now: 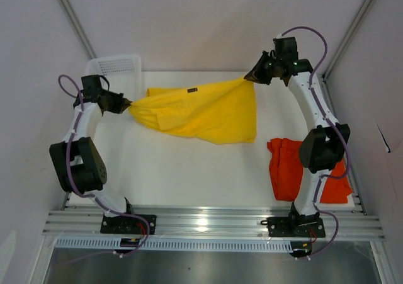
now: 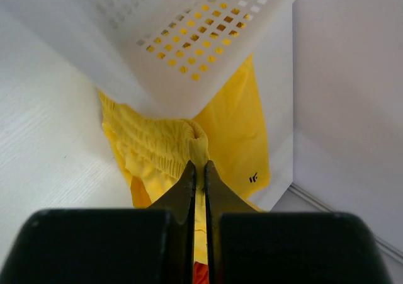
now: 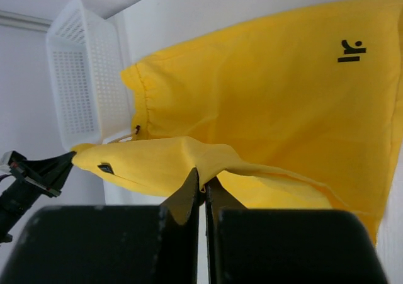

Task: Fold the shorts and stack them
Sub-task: Fold the shorts

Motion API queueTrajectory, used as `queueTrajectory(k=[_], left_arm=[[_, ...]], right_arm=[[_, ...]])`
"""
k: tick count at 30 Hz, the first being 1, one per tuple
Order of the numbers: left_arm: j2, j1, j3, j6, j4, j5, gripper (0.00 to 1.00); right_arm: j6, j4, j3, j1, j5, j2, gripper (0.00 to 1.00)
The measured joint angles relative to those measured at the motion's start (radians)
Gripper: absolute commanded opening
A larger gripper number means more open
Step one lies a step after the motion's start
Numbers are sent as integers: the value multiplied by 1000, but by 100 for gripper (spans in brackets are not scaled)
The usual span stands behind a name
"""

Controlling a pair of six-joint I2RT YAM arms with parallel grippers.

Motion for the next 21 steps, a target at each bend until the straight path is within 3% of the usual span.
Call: queueTrajectory(k=[4,9,13,21], left_arm=[[116,-29,90,-6,28,-6,0],[204,-73,189,-11,45,-14,0],[250,-100,255,-19,56,-16,0],[235,-106,224,-20,94,-17,0]], right_arm=[[35,51,-28,-19,28,77,0],[109,193,-232,-50,71,55,0],[142,216,-272,-69,83,57,0],[148,294,-349,-77,81,-5,0]])
